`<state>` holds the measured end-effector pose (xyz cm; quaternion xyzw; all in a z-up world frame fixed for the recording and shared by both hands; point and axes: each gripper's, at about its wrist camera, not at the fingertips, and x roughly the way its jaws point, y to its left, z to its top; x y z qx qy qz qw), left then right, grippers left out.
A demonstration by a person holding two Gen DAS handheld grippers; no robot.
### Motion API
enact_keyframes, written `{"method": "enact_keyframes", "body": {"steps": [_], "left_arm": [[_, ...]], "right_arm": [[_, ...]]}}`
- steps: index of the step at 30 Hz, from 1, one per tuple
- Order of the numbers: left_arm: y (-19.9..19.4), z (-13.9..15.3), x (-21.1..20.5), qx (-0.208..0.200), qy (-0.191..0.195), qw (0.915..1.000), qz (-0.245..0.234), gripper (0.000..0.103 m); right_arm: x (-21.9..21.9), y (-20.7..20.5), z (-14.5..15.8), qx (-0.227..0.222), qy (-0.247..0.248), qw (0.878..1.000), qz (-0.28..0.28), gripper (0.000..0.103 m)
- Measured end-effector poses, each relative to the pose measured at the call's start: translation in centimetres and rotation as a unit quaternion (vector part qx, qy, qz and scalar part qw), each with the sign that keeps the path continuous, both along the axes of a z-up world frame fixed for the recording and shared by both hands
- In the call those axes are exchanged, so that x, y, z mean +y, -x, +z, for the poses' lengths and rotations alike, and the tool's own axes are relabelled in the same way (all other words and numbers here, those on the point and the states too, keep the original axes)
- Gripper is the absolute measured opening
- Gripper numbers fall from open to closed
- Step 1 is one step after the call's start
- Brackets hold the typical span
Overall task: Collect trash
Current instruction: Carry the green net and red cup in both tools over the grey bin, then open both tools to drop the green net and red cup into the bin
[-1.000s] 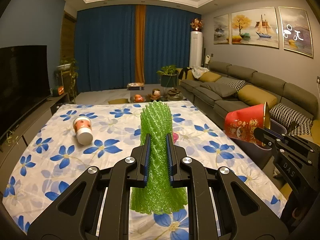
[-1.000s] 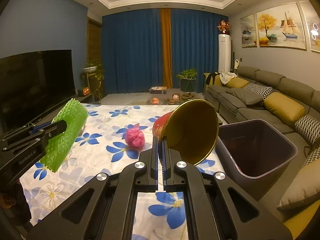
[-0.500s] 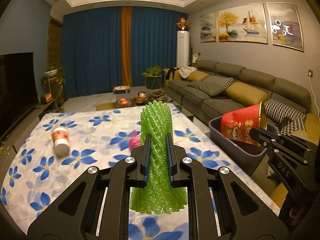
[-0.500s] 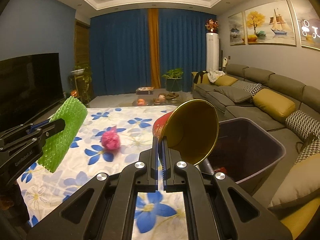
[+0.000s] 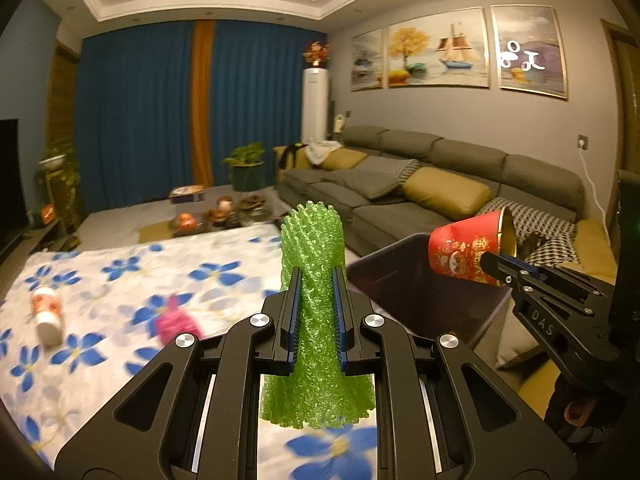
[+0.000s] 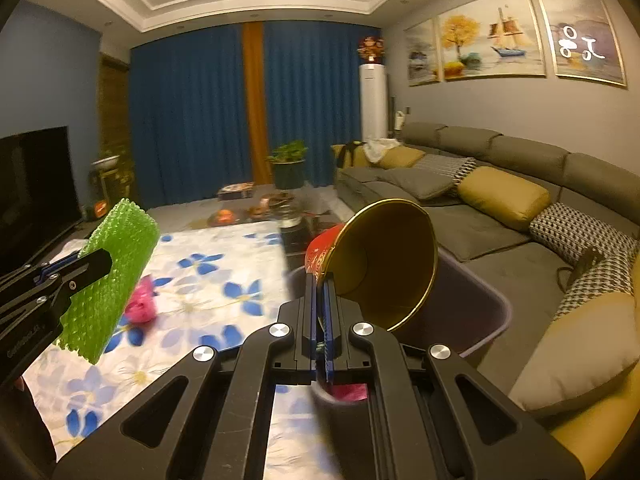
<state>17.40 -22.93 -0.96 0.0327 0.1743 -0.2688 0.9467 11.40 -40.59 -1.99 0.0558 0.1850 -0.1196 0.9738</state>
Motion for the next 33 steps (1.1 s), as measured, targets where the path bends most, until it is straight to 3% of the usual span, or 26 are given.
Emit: {"method": "enact_keyframes", "body": {"steps": [13,33], "left_arm": [[-2.9,-1.4,-7.8,0.012,0.016,0.9970,-0.074,0.014],[-6.0,-4.0,-12.7,0.050,0.015,0.9919,-0.116,0.016]], "right_arm": [[-4.2,-1.2,-0.8,0.006,-0.006,0.999,-0.034,0.004],[-5.8,-2.5,-2.0,0.014,-0.027,0.998,-0.046,0.004]]}}
